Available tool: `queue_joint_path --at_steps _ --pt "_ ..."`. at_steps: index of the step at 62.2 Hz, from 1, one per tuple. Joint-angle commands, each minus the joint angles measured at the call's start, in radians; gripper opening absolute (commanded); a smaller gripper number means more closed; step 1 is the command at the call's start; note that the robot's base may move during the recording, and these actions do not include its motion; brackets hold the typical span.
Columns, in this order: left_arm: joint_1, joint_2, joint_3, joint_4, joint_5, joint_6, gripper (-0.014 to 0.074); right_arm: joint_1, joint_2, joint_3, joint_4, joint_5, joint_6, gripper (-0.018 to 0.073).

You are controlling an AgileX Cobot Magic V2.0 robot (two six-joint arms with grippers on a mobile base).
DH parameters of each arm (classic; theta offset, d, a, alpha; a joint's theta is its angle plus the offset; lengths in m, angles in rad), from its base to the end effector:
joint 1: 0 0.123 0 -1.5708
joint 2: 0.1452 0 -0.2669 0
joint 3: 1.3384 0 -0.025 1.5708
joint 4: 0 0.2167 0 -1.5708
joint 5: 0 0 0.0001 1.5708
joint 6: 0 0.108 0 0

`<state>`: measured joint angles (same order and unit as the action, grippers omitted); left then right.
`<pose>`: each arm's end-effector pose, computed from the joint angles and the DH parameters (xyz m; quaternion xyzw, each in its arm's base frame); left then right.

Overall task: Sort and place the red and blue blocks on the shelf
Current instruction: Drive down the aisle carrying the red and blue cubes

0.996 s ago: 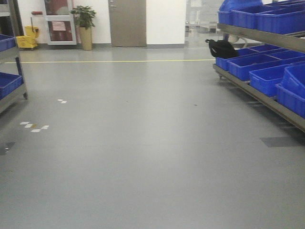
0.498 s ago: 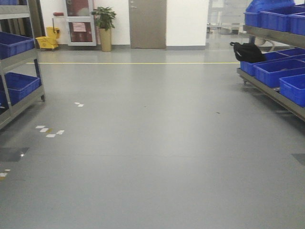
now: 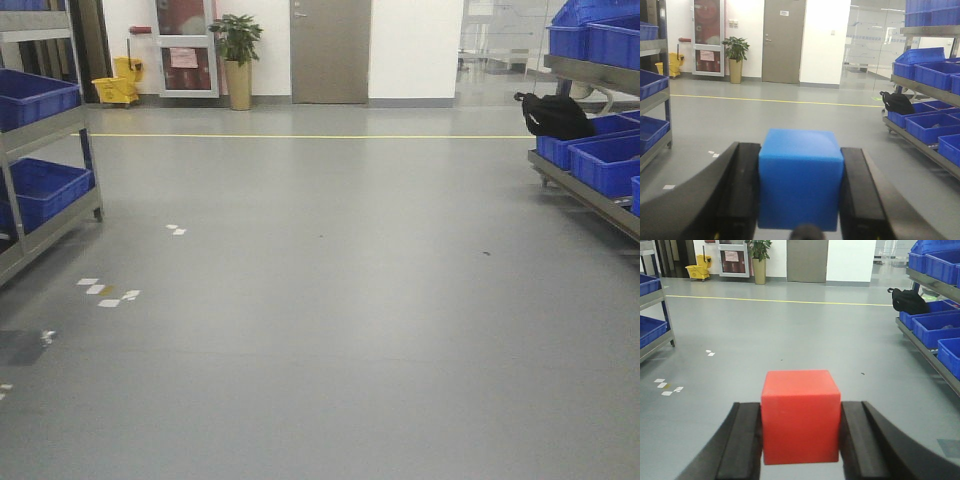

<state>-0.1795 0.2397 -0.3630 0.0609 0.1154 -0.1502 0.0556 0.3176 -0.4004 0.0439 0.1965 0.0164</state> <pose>0.0659 -0.0112 0.3031 0.0276 0.6721 -0.0970 0.7336 0.0783 0.0053 0.3005 -0.0016 0.7163 0.0432 0.6964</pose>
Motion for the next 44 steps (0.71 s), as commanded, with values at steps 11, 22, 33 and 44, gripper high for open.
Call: queue_joint_path --at_steps 11,22,33,44 --pt "-0.001 0.009 -0.029 -0.007 -0.093 -0.002 0.0281 -0.008 0.009 -0.028 0.002 -0.094 -0.01 0.035" --pt "-0.001 0.009 -0.029 -0.007 -0.093 -0.002 0.0281 -0.008 0.009 -0.028 0.002 -0.093 -0.01 0.035" --pt "-0.001 0.009 -0.029 -0.007 -0.093 -0.002 0.0281 -0.008 0.009 -0.028 0.002 -0.093 -0.01 0.035" --pt "-0.001 0.009 -0.029 -0.007 -0.093 -0.002 0.0281 -0.008 0.009 -0.028 0.002 -0.093 -0.01 0.035"
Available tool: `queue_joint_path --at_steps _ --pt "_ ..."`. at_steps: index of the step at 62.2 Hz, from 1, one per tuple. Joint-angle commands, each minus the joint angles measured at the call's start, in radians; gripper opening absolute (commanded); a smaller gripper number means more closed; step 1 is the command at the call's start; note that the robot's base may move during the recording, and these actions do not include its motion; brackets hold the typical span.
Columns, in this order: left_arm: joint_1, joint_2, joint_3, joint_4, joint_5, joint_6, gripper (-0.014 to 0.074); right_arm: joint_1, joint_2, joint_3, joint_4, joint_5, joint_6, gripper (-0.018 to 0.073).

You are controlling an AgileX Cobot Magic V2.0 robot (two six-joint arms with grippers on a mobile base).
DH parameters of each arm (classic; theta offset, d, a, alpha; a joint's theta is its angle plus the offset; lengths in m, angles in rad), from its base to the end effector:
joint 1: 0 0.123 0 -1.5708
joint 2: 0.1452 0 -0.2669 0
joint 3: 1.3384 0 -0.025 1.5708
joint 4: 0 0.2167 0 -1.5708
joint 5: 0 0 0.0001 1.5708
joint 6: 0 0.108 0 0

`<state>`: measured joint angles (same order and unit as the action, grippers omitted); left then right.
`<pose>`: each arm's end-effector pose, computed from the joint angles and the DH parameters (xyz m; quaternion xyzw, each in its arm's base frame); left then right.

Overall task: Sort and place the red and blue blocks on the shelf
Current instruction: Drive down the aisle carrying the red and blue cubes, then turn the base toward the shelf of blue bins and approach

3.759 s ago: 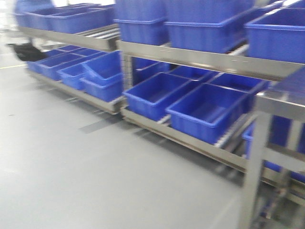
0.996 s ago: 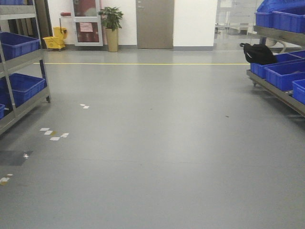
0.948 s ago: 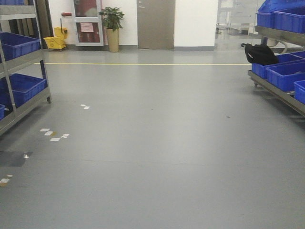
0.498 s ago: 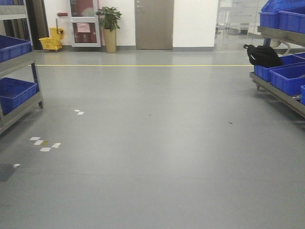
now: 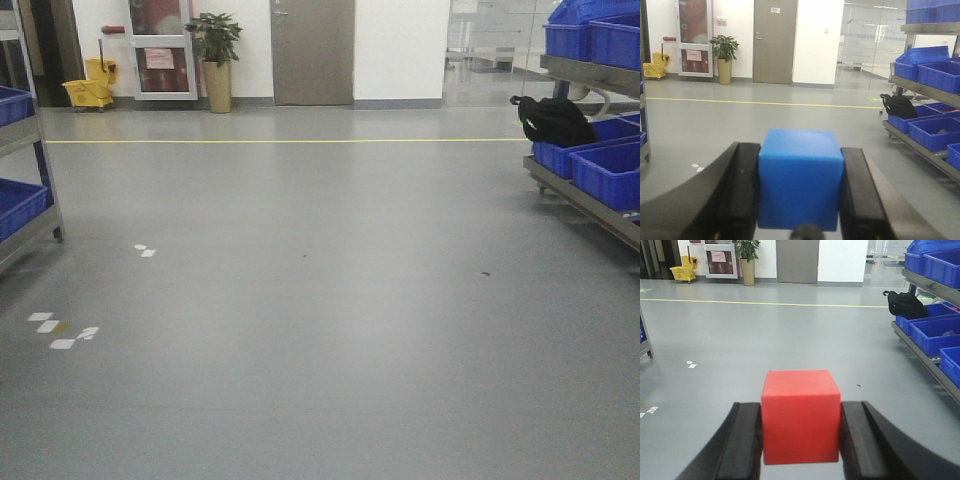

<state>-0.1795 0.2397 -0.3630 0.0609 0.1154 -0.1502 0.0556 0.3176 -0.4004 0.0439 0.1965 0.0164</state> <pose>0.0659 -0.0112 0.3031 0.0276 0.6721 -0.0970 0.7336 0.0783 0.0053 0.3005 -0.0016 0.7163 0.0432 0.6964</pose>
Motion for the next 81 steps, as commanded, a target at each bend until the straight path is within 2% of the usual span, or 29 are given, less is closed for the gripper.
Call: queue_joint_path --at_steps 1,81 --pt "-0.001 0.009 -0.029 -0.007 -0.093 -0.002 0.0281 -0.008 0.009 -0.028 0.002 -0.093 -0.01 0.035" --pt "-0.001 0.009 -0.029 -0.007 -0.093 -0.002 0.0281 -0.008 0.009 -0.028 0.002 -0.093 -0.01 0.035"
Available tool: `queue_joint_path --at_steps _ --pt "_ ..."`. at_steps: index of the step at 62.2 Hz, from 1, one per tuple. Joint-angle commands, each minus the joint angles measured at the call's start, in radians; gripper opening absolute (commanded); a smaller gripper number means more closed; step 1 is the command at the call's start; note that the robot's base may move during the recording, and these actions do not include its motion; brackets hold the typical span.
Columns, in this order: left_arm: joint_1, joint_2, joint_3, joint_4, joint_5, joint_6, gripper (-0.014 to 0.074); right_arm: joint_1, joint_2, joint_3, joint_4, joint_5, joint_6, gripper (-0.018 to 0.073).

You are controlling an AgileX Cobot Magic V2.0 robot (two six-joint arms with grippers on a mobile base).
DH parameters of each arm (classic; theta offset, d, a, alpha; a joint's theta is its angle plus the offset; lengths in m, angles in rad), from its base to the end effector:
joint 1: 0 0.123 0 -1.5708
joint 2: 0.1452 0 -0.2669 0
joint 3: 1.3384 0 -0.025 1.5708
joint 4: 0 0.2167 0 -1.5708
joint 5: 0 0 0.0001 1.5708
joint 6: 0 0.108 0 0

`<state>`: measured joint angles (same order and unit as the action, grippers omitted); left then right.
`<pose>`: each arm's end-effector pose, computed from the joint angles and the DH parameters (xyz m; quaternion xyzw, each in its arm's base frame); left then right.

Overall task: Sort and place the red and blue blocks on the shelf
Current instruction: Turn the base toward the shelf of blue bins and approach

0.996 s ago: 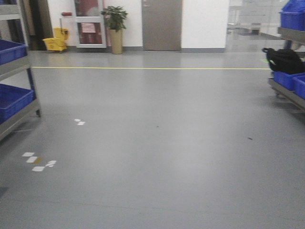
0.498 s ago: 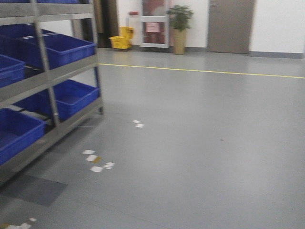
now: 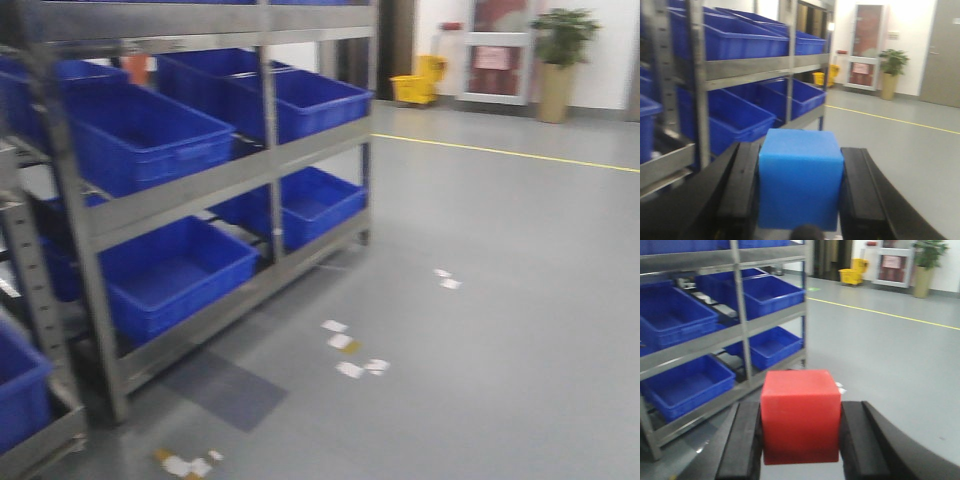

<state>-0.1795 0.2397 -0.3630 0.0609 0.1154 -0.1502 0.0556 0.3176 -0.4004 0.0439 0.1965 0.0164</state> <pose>0.0659 -0.0112 0.3031 0.0276 0.6721 -0.0970 0.7336 0.0783 0.0053 0.3005 -0.0016 0.7163 0.0432 0.6964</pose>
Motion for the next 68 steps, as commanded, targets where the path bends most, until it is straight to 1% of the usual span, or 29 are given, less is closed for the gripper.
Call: queue_joint_path --at_steps 1,68 --pt "-0.001 0.009 -0.029 -0.007 -0.093 -0.002 0.0281 -0.008 0.009 -0.028 0.002 -0.093 -0.01 0.035" --pt "-0.001 0.009 -0.029 -0.007 -0.093 -0.002 0.0281 -0.008 0.009 -0.028 0.002 -0.093 -0.01 0.035"
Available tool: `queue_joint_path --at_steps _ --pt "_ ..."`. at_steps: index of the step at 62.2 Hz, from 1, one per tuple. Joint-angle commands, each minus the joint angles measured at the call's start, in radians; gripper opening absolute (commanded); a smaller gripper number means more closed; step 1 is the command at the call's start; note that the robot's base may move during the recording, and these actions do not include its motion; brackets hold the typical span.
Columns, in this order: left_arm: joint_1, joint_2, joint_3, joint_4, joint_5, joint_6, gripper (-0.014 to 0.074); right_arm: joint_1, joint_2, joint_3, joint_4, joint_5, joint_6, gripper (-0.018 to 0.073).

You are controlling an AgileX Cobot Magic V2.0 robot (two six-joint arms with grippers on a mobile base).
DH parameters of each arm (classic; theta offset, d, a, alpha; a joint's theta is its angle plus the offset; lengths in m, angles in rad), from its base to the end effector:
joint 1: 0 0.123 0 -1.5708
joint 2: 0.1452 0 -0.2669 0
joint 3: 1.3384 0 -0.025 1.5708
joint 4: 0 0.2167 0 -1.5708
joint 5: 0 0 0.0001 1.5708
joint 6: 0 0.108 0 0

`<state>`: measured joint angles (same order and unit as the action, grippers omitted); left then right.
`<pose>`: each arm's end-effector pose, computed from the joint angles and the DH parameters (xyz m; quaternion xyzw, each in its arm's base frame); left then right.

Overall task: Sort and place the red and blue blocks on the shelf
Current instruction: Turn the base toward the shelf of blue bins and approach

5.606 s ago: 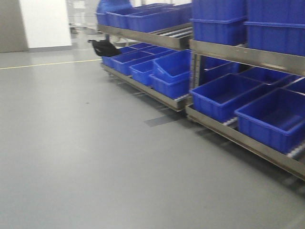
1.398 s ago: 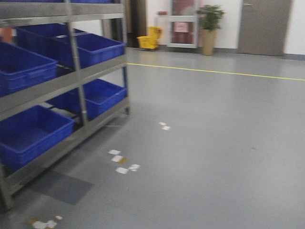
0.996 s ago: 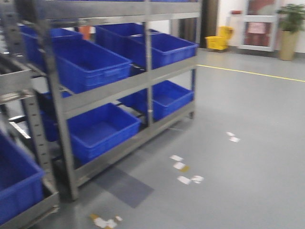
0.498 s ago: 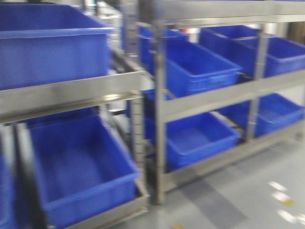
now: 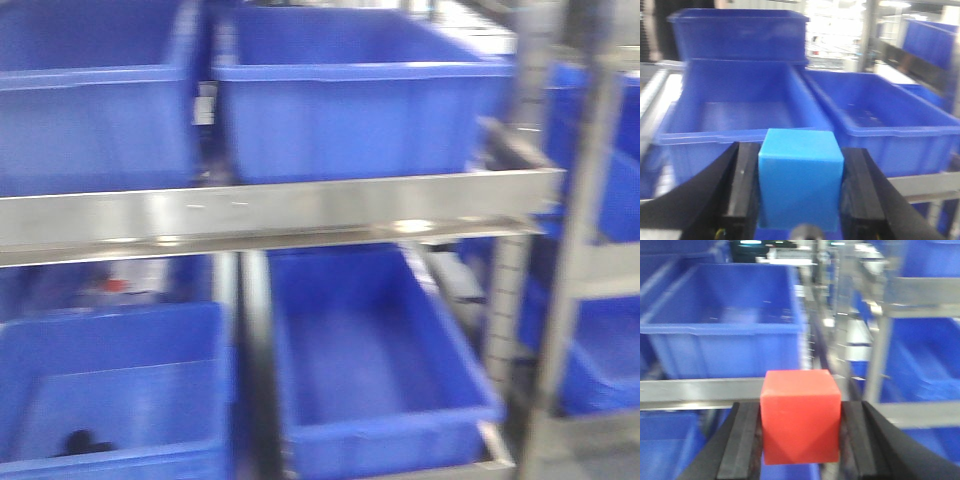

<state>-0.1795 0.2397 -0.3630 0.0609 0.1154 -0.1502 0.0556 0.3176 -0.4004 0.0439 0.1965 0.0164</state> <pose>0.0659 -0.0112 0.3031 0.0276 0.6721 -0.0970 0.7336 0.0783 0.0053 0.3005 -0.0016 0.7163 0.0432 0.6964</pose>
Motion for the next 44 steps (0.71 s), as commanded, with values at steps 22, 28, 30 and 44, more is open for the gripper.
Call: queue_joint_path --at_steps 22,28,30,44 --pt "-0.001 0.009 -0.029 -0.007 -0.093 -0.002 0.0281 -0.008 0.009 -0.028 0.002 -0.093 -0.01 0.035" --pt "-0.001 0.009 -0.029 -0.007 -0.093 -0.002 0.0281 -0.008 0.009 -0.028 0.002 -0.093 -0.01 0.035" --pt "-0.001 0.009 -0.029 -0.007 -0.093 -0.002 0.0281 -0.008 0.009 -0.028 0.002 -0.093 -0.01 0.035" --pt "-0.001 0.009 -0.029 -0.007 -0.093 -0.002 0.0281 -0.008 0.009 -0.028 0.002 -0.093 -0.01 0.035"
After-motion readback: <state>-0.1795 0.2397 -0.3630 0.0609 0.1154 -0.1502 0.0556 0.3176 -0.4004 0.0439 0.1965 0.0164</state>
